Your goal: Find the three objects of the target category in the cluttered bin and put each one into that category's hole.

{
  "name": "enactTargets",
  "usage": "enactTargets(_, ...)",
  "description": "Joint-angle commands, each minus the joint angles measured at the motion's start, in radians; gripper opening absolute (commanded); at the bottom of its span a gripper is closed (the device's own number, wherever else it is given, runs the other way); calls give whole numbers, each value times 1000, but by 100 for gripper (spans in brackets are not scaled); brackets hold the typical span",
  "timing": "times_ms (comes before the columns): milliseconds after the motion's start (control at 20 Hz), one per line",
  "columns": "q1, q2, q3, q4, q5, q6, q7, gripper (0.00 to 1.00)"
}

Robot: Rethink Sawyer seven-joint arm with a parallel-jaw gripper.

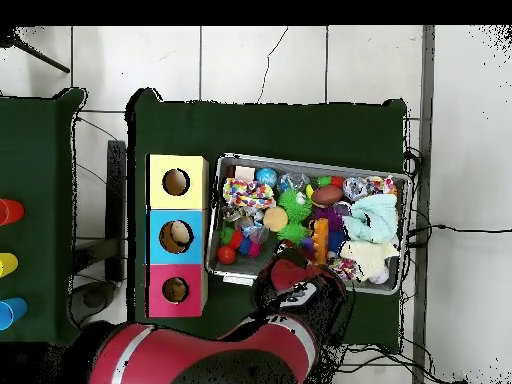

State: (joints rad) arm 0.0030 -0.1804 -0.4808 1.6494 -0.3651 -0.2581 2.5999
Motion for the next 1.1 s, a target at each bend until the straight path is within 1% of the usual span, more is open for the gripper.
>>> enactTargets(50, -182, 21, 88, -169, -88, 67, -53, 0)
enactTargets(100, -259, -15, 202, -144, -132, 142, -67, 0)
enactTargets(200, -465, -66, 481, -58, -178, 355, -149, 0)
enactTargets(250, -508, -65, 538, -36, -174, 397, -156, 0)
enactTargets(300, -562, -70, 610, 0, -158, 477, -181, 0)
enactTargets(350, -574, -74, 628, 12, -151, 500, -185, 0)
enactTargets(400, -569, -92, 629, 22, -139, 531, -194, 0)
enactTargets(450, -560, -96, 622, 19, -137, 538, -197, 0)
enactTargets(500, -535, -103, 596, 4, -146, 530, -199, 0)
enactTargets(550, -524, -106, 586, -6, -164, 519, -182, 100)
enactTargets(700, -463, -99, 519, -33, -175, 470, -134, 100)
enactTargets(800, -439, -98, 499, -43, -201, 432, -108, 100)
enactTargets(900, -384, -105, 446, -61, -214, 402, -77, 100)
enactTargets(1050, -380, -148, 455, -25, -207, 408, -68, 100)
enactTargets(1100, -361, -193, 446, 6, -207, 413, -62, 100)
